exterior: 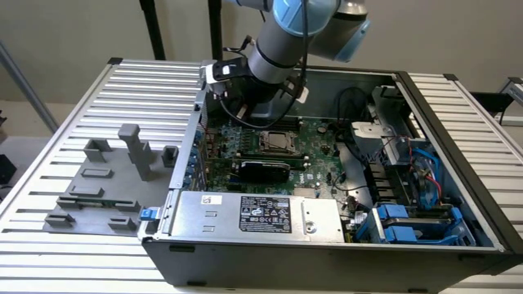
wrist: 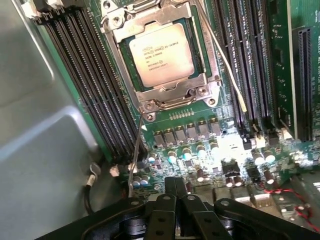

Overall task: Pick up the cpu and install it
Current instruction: 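Install the first cpu locking lever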

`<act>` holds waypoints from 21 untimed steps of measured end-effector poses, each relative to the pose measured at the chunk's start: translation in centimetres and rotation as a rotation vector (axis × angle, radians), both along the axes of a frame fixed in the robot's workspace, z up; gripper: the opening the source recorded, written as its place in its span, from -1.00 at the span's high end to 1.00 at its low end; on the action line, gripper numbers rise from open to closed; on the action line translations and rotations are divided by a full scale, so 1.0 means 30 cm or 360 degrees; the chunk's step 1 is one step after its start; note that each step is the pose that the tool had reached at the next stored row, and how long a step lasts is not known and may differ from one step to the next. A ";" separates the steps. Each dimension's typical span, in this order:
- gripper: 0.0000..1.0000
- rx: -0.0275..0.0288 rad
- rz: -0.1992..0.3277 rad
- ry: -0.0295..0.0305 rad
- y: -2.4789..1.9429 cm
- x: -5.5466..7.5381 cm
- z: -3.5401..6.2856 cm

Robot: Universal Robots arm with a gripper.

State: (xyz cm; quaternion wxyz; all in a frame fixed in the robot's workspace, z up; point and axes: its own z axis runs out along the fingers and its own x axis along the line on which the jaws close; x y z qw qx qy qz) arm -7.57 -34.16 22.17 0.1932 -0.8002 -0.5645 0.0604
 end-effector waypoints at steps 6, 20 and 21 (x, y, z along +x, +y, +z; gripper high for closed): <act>0.79 0.00402 -0.0081 0.00002 0.000 0.000 0.003; 0.79 0.01350 -0.0203 -0.00010 -0.023 -0.005 0.005; 0.79 0.01358 -0.0224 -0.00019 -0.023 -0.005 0.005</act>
